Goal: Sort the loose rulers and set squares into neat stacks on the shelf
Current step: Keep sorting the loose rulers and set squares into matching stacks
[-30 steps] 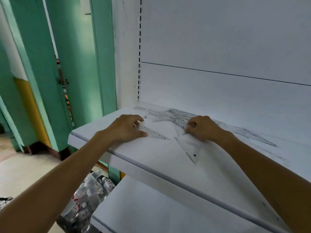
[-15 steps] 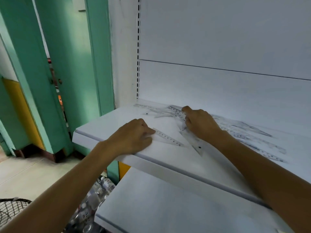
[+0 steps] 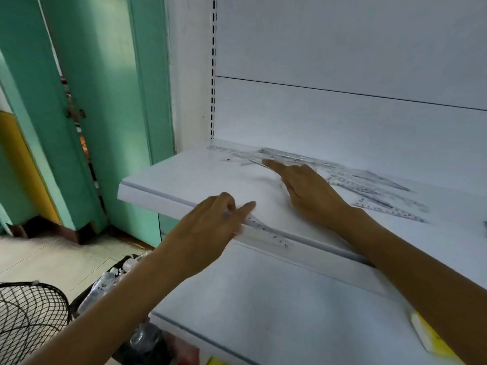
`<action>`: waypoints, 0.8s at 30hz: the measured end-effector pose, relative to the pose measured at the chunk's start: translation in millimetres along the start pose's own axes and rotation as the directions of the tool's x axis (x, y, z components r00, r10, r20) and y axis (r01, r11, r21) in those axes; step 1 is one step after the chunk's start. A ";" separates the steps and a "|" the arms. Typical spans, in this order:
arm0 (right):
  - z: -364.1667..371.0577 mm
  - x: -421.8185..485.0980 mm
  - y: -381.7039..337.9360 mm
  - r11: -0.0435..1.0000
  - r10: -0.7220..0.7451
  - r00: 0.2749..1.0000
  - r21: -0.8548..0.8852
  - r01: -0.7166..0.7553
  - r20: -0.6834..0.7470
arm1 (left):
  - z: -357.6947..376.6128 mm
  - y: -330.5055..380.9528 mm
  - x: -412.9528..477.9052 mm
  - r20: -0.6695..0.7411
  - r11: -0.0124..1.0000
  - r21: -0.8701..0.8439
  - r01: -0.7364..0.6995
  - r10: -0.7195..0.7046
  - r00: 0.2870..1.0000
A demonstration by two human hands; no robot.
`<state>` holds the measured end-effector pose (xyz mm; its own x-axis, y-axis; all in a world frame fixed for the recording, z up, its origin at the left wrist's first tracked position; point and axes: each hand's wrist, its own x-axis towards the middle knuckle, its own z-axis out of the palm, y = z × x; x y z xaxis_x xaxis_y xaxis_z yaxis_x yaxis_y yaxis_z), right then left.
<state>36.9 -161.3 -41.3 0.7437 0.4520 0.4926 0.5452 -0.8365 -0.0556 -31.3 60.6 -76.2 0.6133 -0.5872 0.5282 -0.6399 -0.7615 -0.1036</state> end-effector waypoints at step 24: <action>-105.1 -172.0 102.4 0.801 0.559 0.767 -0.034 -0.598 -0.316 | 19.9 119.8 141.5 0.037 0.968 -0.245 -0.058 0.069 0.997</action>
<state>-75.8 -357.3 -40.5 0.7525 -0.2190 0.6211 -0.0211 -0.9506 -0.3096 -11.9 -119.1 -30.7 0.5842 -0.6482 0.4885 -0.7685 -0.6354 0.0758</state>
